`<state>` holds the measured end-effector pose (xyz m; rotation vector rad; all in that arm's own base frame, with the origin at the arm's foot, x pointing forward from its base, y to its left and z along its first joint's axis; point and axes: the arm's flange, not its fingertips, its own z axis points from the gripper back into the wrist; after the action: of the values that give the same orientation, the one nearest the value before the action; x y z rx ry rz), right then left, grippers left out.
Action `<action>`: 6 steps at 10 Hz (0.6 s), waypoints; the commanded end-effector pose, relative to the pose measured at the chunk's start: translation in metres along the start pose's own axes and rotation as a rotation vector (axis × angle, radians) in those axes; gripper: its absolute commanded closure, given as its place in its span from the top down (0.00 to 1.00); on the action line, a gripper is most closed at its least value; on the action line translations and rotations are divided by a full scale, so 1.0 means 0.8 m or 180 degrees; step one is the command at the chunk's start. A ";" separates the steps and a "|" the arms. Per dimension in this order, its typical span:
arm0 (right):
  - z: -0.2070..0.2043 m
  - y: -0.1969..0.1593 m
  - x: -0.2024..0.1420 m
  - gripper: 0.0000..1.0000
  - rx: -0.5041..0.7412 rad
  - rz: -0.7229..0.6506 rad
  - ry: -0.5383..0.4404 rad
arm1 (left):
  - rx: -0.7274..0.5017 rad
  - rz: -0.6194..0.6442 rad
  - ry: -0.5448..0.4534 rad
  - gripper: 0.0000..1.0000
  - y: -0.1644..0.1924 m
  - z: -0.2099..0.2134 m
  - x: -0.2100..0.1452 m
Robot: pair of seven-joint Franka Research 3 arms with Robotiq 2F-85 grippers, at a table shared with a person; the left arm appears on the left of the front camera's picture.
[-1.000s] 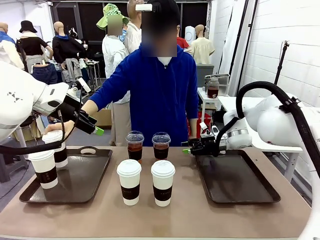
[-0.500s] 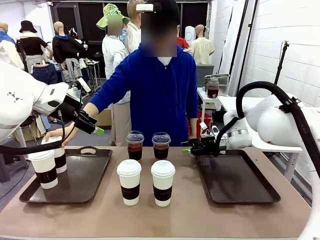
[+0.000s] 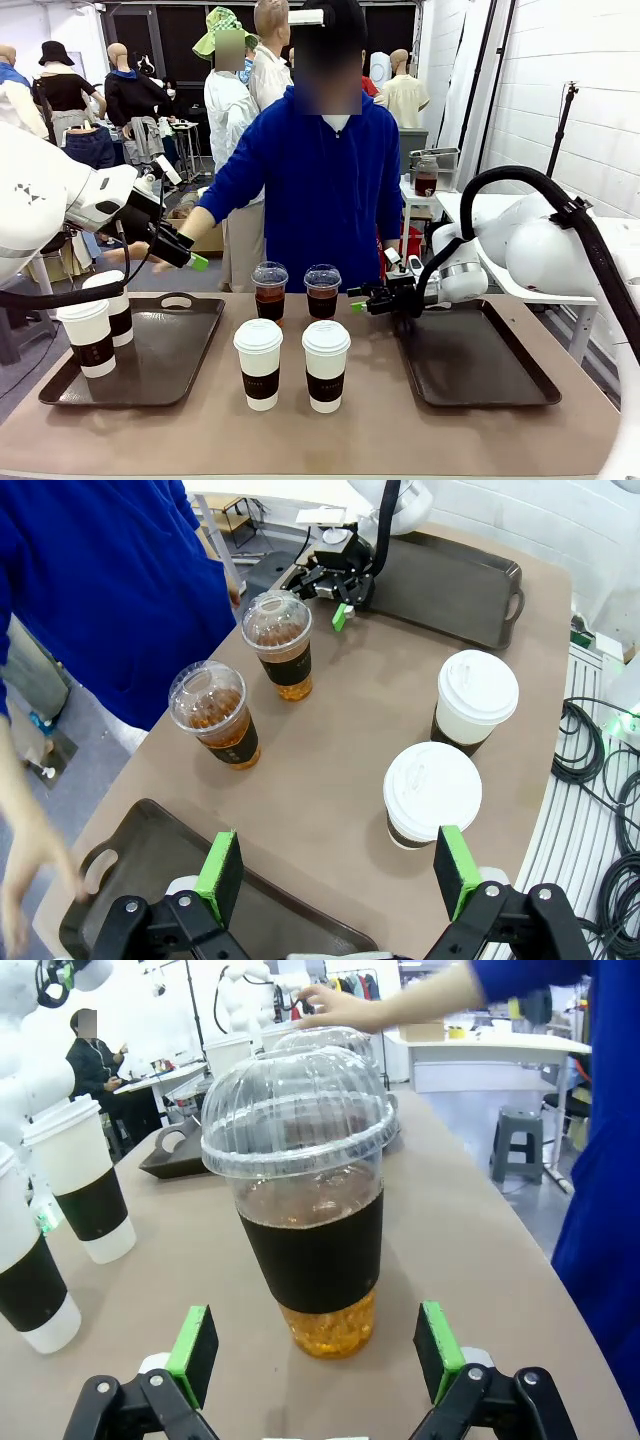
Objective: Distribute the coffee onto the tray.
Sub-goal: Pick up one iced Americano and place it on the right Handle tray.
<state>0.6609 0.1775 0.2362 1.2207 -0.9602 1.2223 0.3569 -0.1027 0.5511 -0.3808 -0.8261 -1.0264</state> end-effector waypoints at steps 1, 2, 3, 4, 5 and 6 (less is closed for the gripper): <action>-0.015 -0.015 0.002 1.00 0.0013 0.0036 -0.0085 | -0.0040 -0.0043 -0.0026 1.00 0.004 -0.001 -0.003; -0.022 -0.016 0.002 1.00 0.0017 0.0059 -0.0103 | -0.0040 -0.0043 -0.0026 1.00 0.004 -0.001 -0.003; -0.026 -0.017 0.003 1.00 0.0014 0.0056 -0.0116 | -0.0040 -0.0043 -0.0026 1.00 0.004 -0.001 -0.003; -0.031 -0.017 0.003 1.00 0.0022 0.0073 -0.0134 | -0.0040 -0.0043 -0.0026 1.00 0.004 -0.001 -0.003; -0.035 -0.018 0.004 1.00 0.0056 0.0067 -0.0139 | -0.0040 -0.0043 -0.0026 1.00 0.004 -0.001 -0.003; -0.039 -0.019 0.005 1.00 0.0086 0.0071 -0.0134 | -0.0040 -0.0043 -0.0026 1.00 0.004 -0.001 -0.003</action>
<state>0.6660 0.2022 0.2344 1.2508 -0.9737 1.2430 0.3569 -0.1027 0.5511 -0.3810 -0.8260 -1.0262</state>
